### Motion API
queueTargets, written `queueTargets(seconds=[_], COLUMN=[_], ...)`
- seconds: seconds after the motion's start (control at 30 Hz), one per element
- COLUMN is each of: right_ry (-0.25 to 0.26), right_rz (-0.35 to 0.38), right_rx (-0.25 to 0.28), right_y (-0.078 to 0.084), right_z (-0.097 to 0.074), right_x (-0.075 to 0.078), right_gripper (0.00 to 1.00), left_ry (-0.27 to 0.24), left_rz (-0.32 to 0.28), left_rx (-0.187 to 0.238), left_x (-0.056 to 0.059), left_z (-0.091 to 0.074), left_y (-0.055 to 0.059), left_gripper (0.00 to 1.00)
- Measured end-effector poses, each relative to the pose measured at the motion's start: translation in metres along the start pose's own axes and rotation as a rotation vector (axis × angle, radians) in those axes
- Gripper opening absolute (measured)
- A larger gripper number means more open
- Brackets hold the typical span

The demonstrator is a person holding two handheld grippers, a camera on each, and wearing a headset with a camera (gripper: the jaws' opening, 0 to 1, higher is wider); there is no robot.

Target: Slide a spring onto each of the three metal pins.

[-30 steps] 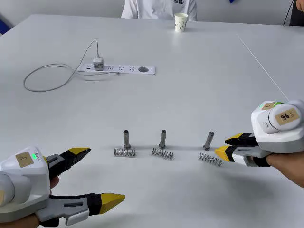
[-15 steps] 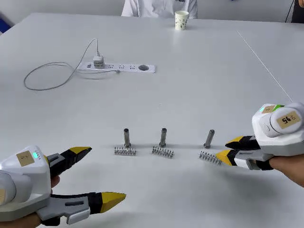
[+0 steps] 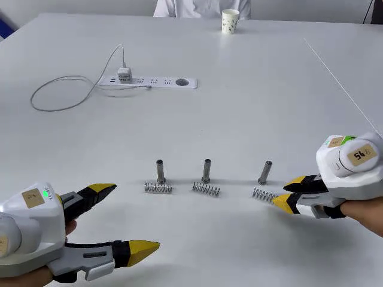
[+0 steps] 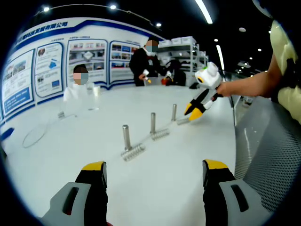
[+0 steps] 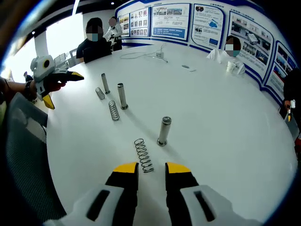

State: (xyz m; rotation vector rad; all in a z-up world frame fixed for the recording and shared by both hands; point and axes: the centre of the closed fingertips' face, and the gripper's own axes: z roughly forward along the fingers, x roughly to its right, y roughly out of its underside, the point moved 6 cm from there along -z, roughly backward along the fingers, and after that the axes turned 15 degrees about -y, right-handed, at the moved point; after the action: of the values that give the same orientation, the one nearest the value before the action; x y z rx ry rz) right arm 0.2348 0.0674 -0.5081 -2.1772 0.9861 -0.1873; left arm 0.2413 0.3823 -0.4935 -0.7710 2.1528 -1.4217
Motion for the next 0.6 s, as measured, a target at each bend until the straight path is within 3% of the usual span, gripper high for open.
queueTargets(seconds=[0.6], right_ry=[-0.042], right_rz=[-0.042], right_rx=[-0.036], right_y=[0.0053], right_z=[0.0074], right_x=[-0.0015], right_gripper=[0.2], left_ry=[0.001], left_rz=[-0.008], left_rx=[-0.008], left_x=[0.0016], left_z=[0.001], left_y=[0.0018], left_gripper=[0.85])
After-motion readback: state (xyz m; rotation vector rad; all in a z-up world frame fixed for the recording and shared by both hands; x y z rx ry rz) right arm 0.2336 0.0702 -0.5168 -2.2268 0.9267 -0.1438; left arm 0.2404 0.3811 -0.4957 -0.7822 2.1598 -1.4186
